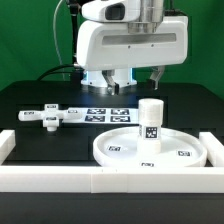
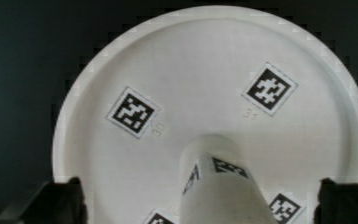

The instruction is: Assemble round table

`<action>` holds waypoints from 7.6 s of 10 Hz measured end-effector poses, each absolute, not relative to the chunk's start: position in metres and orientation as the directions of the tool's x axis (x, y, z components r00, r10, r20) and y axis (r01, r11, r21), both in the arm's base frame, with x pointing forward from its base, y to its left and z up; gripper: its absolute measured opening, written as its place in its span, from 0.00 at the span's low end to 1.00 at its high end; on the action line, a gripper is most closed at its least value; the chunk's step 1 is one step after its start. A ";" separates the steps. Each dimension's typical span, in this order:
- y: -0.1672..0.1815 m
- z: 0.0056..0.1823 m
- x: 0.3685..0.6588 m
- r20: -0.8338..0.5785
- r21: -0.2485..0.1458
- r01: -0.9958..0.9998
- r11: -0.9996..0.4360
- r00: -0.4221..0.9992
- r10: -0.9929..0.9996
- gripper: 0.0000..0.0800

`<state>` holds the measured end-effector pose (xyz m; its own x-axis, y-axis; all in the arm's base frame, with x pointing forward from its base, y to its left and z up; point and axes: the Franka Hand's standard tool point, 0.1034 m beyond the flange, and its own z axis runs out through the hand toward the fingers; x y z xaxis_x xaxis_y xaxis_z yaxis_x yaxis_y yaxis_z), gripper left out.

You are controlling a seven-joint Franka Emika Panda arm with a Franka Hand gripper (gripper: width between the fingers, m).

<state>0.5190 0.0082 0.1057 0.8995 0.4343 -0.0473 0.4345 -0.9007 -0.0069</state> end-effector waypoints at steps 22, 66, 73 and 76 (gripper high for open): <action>-0.147 0.063 0.430 -0.030 -0.023 0.798 -0.602 0.602 0.798 0.81; 0.008 0.140 0.552 -0.054 -0.117 0.737 -0.666 0.665 0.745 0.55; 0.032 0.129 0.555 -0.040 -0.121 0.755 -0.645 0.645 0.763 0.55; 0.035 0.124 0.552 -0.038 -0.123 0.758 -0.641 0.642 0.766 0.55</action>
Offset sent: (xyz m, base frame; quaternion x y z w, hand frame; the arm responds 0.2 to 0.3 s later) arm -0.0218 -0.0547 -0.0036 -0.0099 0.0262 0.0369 0.9989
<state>0.5523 0.0349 0.1244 0.6419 0.7658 -0.0385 0.7576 -0.6411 -0.1228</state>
